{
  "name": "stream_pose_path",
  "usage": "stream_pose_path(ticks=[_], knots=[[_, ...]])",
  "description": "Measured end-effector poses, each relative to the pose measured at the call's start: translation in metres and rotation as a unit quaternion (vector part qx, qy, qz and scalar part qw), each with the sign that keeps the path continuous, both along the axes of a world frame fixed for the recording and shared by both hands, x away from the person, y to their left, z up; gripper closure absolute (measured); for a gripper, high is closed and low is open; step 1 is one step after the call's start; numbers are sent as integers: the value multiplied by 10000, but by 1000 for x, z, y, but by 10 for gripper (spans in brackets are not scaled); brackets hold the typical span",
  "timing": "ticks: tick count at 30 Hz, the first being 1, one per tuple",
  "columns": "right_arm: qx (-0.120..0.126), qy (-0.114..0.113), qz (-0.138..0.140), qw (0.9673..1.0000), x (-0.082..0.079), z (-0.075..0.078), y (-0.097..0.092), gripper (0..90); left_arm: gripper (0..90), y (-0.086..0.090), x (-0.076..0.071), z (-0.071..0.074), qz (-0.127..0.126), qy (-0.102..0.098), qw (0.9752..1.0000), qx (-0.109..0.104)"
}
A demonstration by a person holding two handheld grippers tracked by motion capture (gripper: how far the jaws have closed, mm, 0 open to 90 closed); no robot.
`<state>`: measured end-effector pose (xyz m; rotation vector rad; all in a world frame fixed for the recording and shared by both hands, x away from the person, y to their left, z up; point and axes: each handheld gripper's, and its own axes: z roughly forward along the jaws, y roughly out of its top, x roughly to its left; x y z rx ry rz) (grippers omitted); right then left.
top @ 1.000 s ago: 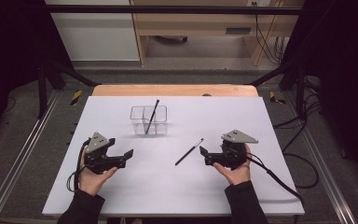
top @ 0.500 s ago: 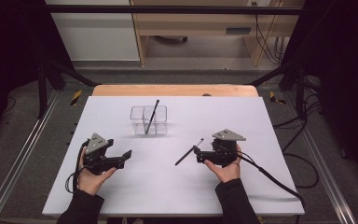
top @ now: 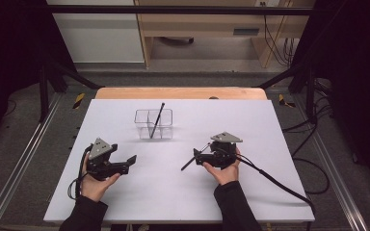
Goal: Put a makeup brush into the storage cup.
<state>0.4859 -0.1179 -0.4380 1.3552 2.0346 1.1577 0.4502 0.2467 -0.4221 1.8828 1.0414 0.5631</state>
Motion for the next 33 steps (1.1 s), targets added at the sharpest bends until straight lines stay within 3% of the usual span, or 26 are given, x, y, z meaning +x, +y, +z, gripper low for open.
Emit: stream_pose_path(ticks=[9, 23, 33], knots=[[-91, 174, -104, 9998, 12, -13, 17, 66, 146, 1, 0, -1, -14, -5, 10000, -18], [-402, 455, -375, 9975, 20, -34, 23, 99, 146, -1, 0, 0, -92, -30, 10000, 10], [-608, 632, -381, 9954, 22, -45, 26, 193, 154, 0, 0, 0, -89, -27, 10000, -8]])
